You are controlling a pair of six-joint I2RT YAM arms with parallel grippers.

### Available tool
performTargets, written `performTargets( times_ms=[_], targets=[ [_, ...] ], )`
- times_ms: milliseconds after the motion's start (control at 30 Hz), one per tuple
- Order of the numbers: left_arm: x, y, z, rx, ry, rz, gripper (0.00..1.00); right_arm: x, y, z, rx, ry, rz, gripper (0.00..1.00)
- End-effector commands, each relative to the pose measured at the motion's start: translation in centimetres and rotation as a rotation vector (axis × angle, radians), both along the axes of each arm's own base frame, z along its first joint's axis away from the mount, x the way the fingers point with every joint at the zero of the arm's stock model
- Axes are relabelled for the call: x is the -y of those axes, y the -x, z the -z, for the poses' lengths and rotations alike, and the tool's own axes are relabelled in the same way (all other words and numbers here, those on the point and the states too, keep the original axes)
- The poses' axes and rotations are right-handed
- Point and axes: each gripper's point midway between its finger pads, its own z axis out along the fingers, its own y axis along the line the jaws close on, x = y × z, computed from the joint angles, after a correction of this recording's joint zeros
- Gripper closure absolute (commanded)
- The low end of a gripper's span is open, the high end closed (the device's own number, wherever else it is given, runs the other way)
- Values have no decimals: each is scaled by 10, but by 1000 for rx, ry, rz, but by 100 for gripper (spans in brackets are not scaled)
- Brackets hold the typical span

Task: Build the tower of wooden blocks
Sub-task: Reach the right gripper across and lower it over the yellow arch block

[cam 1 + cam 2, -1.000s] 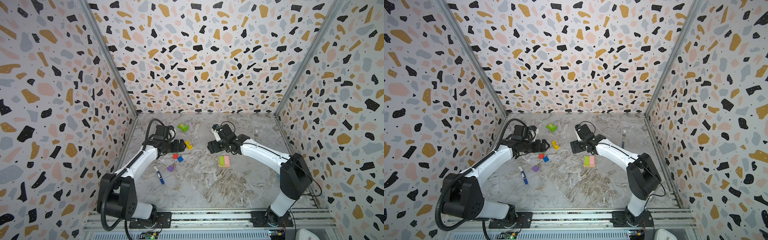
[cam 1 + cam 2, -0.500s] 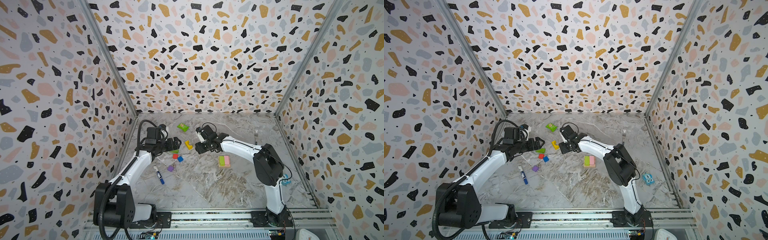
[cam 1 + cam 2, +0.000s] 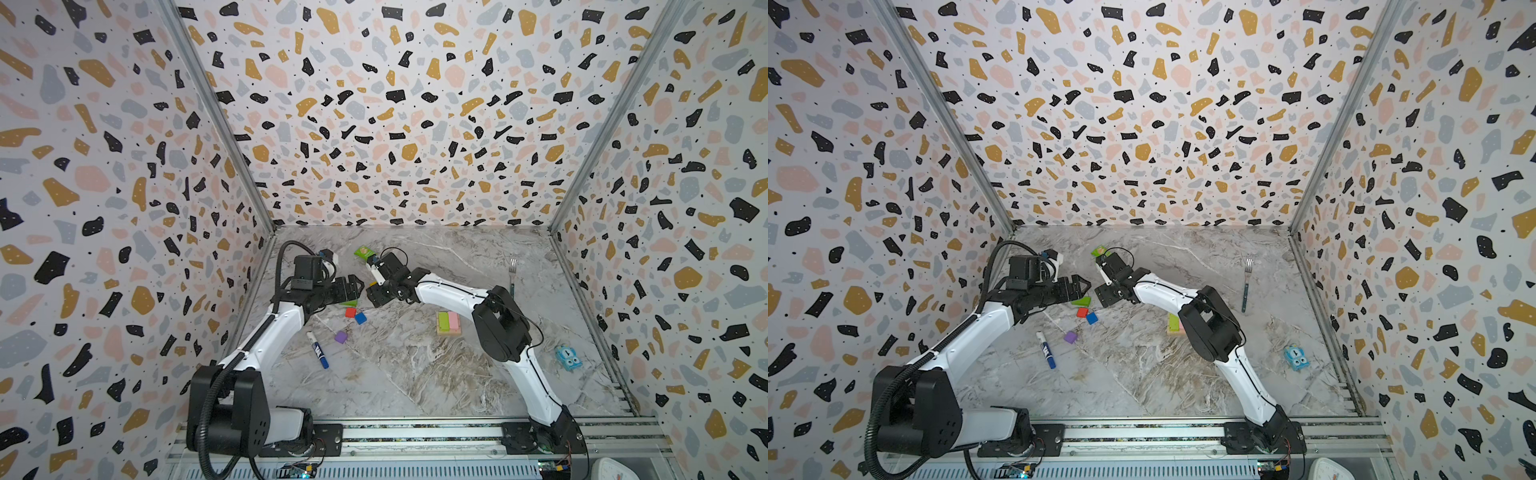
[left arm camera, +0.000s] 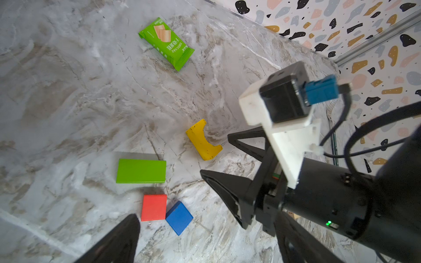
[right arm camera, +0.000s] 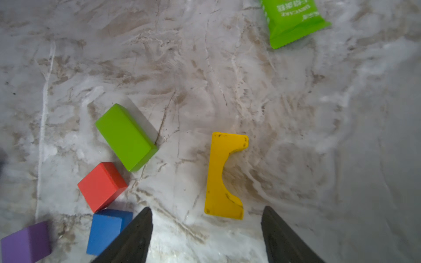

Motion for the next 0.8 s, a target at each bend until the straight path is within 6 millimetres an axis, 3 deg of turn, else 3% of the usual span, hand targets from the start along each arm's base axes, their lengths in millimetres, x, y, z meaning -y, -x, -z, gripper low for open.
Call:
performTargets(
  times_ms=[0, 400, 500, 633, 767],
  targets=[
    [1, 0, -11, 44, 17, 8, 7, -7, -11, -13, 64, 3, 2, 26],
    [2, 0, -9, 39, 18, 10, 7, -1, -21, 10, 85, 60, 41, 39],
    [2, 0, -9, 37, 20, 11, 7, -1, -20, 12, 80, 54, 46, 46],
    [2, 0, -8, 36, 18, 10, 7, -1, -20, 8, 79, 39, 57, 65],
    [2, 0, -8, 35, 18, 10, 7, 3, -20, 1, 75, 22, 71, 71]
  ],
)
